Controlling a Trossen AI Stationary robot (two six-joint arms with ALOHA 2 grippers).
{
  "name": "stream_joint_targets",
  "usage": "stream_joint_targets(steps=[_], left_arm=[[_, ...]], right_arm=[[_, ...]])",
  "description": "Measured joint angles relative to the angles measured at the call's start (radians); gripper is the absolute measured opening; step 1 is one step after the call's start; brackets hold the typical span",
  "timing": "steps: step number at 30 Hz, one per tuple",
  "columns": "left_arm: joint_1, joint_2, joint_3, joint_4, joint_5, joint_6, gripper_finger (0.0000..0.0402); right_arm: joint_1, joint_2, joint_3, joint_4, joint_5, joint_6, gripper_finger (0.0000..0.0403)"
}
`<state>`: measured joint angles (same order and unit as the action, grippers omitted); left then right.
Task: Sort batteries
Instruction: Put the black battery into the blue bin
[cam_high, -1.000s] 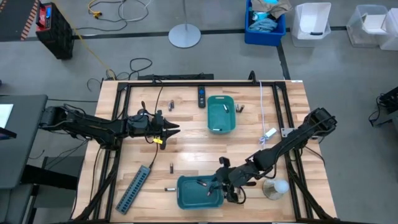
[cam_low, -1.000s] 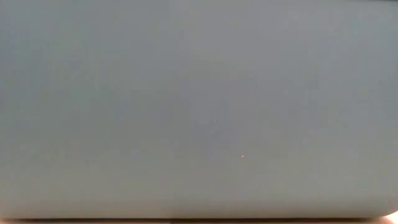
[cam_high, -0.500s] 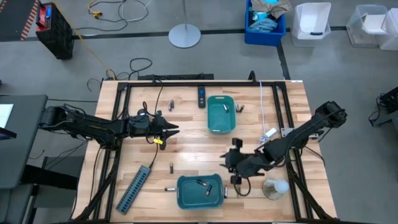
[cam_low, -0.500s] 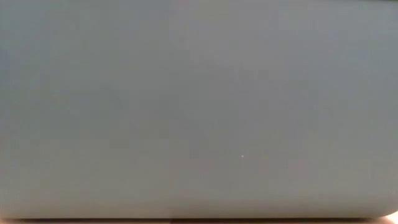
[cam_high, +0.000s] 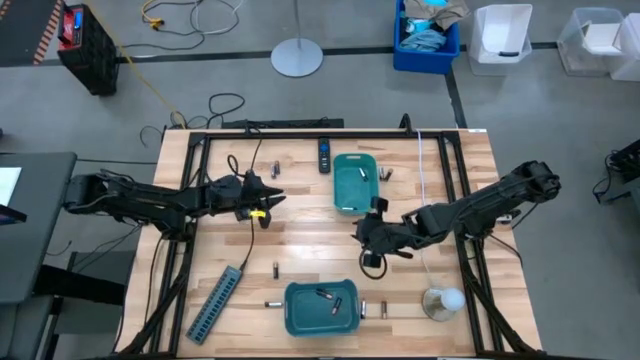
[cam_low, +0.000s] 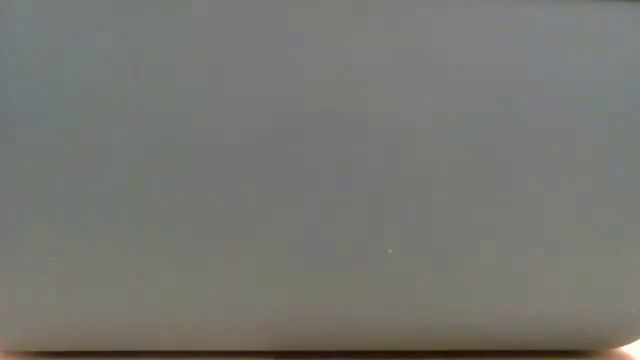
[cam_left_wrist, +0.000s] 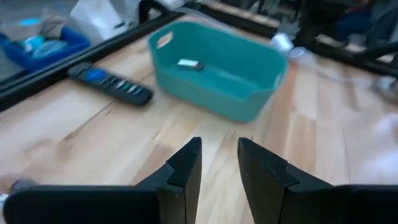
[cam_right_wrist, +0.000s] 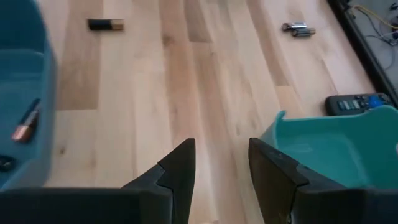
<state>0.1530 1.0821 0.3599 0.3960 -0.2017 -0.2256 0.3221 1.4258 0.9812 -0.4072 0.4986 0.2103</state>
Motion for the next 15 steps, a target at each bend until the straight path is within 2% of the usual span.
stream_joint_targets(steps=[7, 10, 15], left_arm=[[-0.059, 0.000, 0.000, -0.053, 0.044, 0.103, 0.0098], [-0.117, 0.000, 0.000, -0.055, 0.047, 0.154, 0.0098], [-0.229, 0.000, 0.000, -0.111, 0.116, 0.261, 0.0100]], right_arm=[[-0.009, 0.000, 0.000, -0.004, 0.000, -0.025, 0.0164], [-0.008, 0.000, 0.000, -0.004, -0.001, -0.026, 0.0164], [-0.009, 0.000, 0.000, -0.004, -0.001, -0.026, 0.0164]])
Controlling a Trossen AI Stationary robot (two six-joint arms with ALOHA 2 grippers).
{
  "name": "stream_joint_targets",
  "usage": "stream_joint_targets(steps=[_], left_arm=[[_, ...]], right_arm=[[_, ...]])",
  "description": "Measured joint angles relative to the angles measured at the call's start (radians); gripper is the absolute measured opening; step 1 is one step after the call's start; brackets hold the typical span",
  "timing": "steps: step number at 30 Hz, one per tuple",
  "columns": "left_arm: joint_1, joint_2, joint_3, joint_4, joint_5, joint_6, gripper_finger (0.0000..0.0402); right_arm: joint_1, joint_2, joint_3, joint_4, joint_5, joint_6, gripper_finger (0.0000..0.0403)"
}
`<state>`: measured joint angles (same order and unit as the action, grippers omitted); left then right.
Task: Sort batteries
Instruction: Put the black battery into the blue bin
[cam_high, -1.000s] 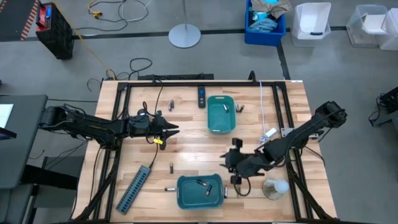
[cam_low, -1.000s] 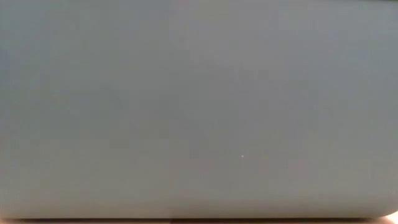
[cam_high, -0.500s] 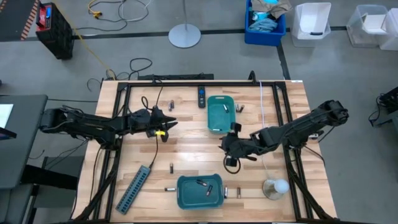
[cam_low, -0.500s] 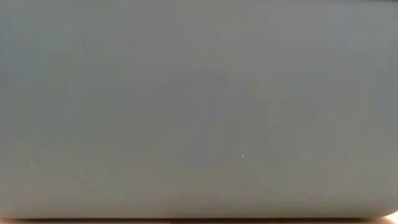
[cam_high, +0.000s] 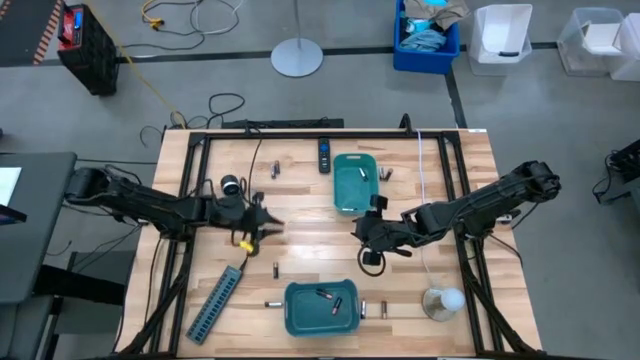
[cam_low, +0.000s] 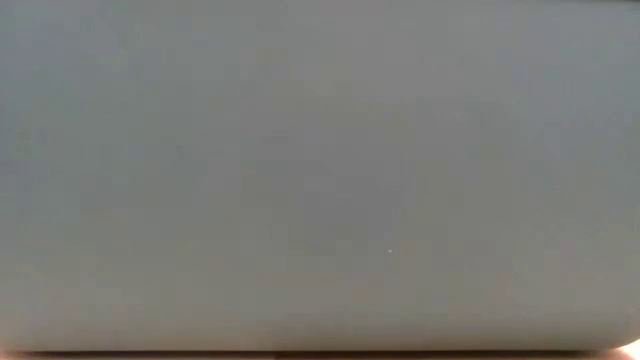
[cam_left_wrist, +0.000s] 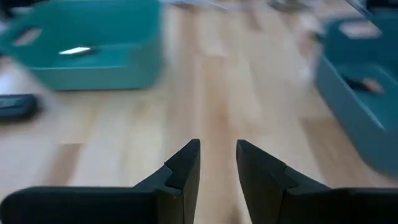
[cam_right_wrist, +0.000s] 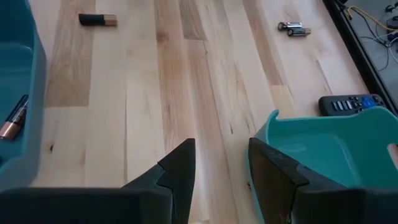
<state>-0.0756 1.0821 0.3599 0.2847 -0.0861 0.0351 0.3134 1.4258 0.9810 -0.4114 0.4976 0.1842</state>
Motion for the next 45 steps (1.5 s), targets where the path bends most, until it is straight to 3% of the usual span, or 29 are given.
stream_joint_targets(steps=[7, 14, 20, 25, 32, 45], left_arm=[[-0.140, 0.000, 0.031, -0.138, 0.048, 0.073, 0.0133], [-0.215, 0.000, 0.072, -0.231, 0.030, 0.077, 0.0173], [-0.259, 0.107, 0.073, -0.202, 0.025, 0.068, 0.0178], [-0.266, 0.223, 0.125, -0.192, 0.000, 0.084, 0.0178], [-0.266, 0.358, 0.181, -0.217, 0.061, 0.117, 0.0178], [-0.266, 0.469, 0.203, -0.230, 0.107, 0.135, 0.0178]], right_arm=[[0.000, 0.000, 0.000, 0.000, 0.000, -0.001, 0.0164], [0.001, 0.000, 0.000, 0.001, 0.000, 0.018, 0.0164], [0.001, 0.000, 0.000, 0.002, 0.000, 0.025, 0.0164], [0.001, 0.000, 0.000, 0.005, 0.000, 0.025, 0.0164], [0.001, 0.000, 0.000, 0.004, 0.000, 0.028, 0.0164], [-0.002, 0.001, 0.000, 0.000, 0.000, 0.027, 0.0164]])
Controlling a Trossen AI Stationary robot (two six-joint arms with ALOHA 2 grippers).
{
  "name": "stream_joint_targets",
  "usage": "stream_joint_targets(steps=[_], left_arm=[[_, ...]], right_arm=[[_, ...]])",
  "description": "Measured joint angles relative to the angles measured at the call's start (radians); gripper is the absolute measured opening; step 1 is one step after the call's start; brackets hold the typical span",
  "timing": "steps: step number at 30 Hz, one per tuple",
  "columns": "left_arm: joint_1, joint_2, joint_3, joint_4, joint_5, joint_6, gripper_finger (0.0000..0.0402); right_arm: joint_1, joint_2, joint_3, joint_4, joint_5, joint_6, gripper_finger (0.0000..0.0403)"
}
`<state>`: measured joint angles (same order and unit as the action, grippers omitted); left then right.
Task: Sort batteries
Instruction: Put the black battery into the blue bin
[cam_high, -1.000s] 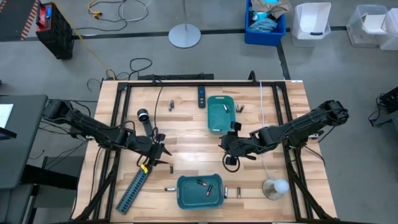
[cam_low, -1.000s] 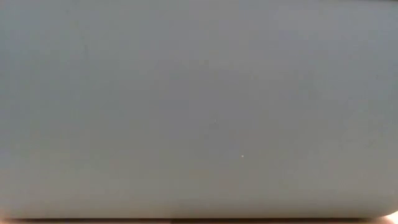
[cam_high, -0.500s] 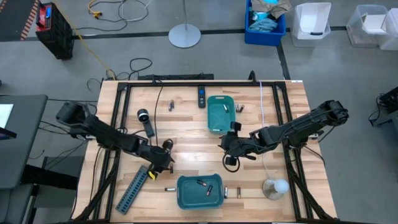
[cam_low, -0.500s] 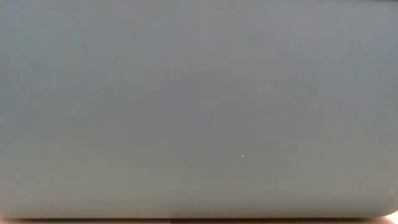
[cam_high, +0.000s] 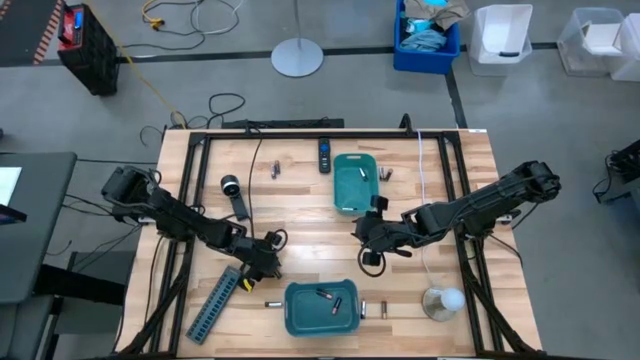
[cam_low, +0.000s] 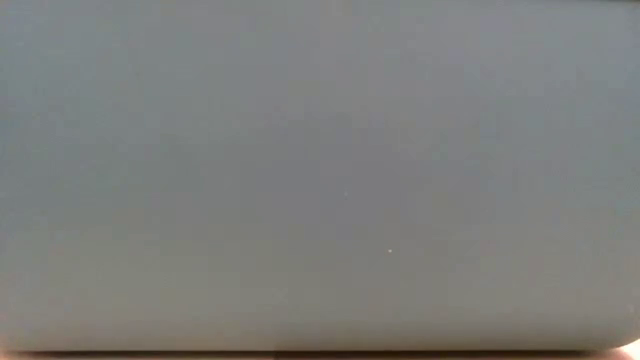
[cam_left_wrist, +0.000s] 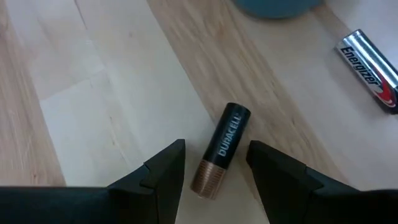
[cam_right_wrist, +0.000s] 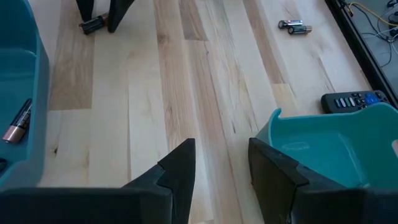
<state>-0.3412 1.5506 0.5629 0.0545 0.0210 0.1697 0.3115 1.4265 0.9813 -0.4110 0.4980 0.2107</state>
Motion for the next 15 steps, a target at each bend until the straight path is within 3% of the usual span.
stream_joint_targets(steps=[4, 13, 15], left_arm=[[0.000, 0.001, 0.000, -0.001, -0.001, -0.010, 0.0160], [0.008, 0.002, -0.001, -0.013, -0.016, -0.015, 0.0042], [0.008, 0.003, -0.001, -0.013, -0.022, -0.016, 0.0038]], right_arm=[[-0.006, 0.000, 0.000, 0.000, 0.000, -0.005, 0.0164], [-0.006, 0.000, 0.000, 0.008, 0.000, -0.010, 0.0164], [-0.006, 0.000, 0.000, 0.008, 0.000, -0.010, 0.0164]])
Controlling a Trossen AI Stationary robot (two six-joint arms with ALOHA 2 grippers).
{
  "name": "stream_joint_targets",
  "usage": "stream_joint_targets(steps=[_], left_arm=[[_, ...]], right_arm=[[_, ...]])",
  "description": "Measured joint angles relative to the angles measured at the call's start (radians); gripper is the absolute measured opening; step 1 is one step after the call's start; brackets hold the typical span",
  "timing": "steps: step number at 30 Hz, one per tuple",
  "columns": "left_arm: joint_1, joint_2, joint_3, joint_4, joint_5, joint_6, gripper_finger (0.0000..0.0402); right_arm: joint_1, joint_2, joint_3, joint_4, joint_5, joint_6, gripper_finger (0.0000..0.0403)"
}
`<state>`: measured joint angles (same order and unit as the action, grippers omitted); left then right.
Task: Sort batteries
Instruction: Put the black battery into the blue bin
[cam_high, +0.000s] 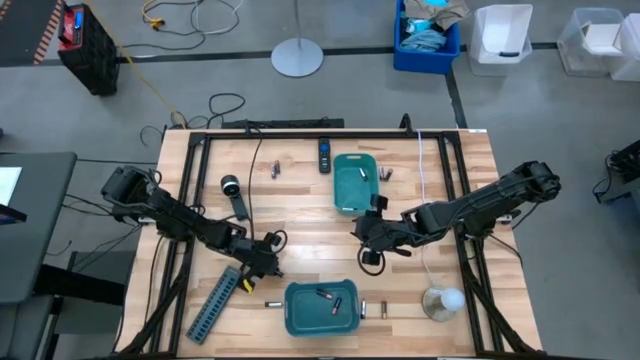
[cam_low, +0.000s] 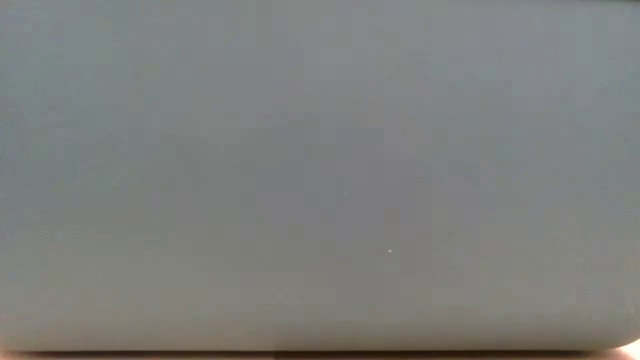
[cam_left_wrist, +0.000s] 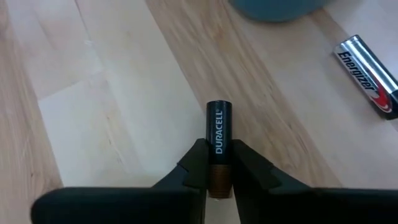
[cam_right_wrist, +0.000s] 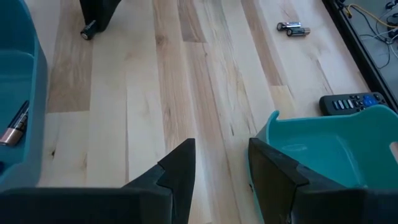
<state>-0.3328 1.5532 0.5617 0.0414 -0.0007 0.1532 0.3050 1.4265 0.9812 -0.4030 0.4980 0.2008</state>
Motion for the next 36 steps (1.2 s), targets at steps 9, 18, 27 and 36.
stream_joint_targets(steps=[9, 18, 27, 36], left_arm=[[0.001, -0.013, -0.003, 0.015, -0.007, -0.008, 0.0038], [0.005, -0.125, -0.006, -0.070, -0.090, -0.007, 0.0038], [0.008, -0.298, -0.006, -0.068, -0.153, 0.018, 0.0038], [0.090, -0.300, -0.005, 0.194, -0.178, 0.054, 0.0038]], right_arm=[[0.000, 0.000, 0.000, 0.007, 0.001, 0.000, 0.0164], [0.002, 0.000, 0.005, 0.081, 0.009, -0.059, 0.0164], [-0.001, -0.036, 0.005, 0.202, 0.055, -0.159, 0.0164], [-0.027, -0.089, -0.163, 0.551, 0.035, -0.271, 0.0164]])
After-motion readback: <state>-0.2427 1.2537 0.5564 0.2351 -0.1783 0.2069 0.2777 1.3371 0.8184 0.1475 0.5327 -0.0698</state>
